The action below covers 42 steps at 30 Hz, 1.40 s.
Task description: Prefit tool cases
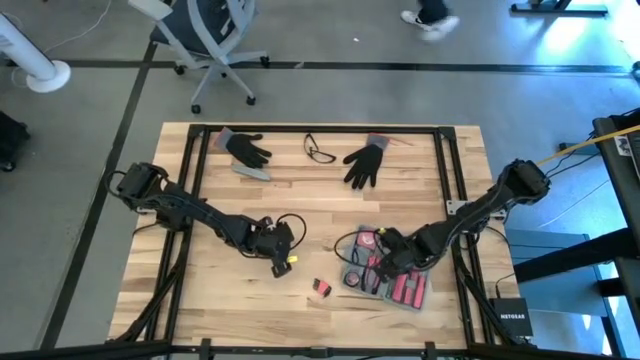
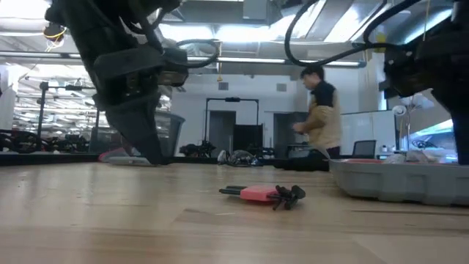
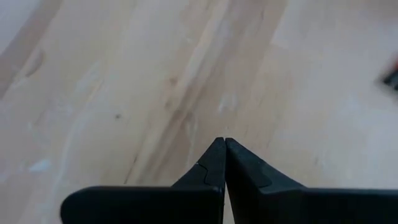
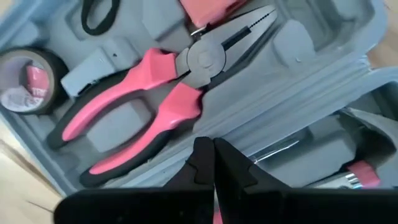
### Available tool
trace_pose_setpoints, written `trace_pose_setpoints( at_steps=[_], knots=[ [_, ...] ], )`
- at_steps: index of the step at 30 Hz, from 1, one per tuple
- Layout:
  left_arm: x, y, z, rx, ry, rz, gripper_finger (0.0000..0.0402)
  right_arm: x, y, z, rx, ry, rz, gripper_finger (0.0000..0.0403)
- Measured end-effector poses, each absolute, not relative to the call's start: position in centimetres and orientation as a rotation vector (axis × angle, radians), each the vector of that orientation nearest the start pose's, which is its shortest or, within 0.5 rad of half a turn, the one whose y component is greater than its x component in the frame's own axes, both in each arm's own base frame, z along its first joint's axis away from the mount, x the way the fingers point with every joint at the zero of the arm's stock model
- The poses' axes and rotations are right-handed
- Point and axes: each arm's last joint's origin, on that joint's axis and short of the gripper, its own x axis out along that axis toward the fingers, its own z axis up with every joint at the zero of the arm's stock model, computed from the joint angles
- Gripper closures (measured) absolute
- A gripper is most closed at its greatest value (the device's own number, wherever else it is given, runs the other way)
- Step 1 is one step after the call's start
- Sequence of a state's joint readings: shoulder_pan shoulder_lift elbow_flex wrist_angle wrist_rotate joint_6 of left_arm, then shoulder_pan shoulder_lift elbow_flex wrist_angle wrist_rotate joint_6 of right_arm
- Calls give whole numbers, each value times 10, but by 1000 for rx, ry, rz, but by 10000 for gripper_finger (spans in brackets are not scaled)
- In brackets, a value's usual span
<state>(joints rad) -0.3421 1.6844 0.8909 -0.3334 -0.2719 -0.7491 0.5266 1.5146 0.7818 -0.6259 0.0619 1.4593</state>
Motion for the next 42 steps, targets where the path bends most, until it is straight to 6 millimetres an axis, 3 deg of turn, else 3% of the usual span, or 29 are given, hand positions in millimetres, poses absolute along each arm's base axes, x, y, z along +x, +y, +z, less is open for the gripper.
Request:
trace_pose_setpoints(
  at_steps=[7,13,16,22,29,34,37,42],
  knots=[
    [278,-99,155,-302,1048,373,401,249,102,144,841,1135,-496,403],
    [264,-95,169,-247,1062,431,401,282,71,131,869,1009,-460,403],
    [260,-92,175,-236,1058,439,401,295,57,135,882,908,-404,403],
    [255,-90,180,-209,1050,468,401,286,51,168,824,920,-328,403],
    [256,-91,181,-229,991,522,402,271,62,173,760,981,-353,403],
    [256,-96,182,-226,969,507,401,270,61,158,758,998,-380,403],
    [256,-96,181,-226,974,511,402,265,61,134,752,1079,-393,403],
    [252,-91,176,-152,971,542,402,271,55,113,747,1047,-303,403]
  ],
)
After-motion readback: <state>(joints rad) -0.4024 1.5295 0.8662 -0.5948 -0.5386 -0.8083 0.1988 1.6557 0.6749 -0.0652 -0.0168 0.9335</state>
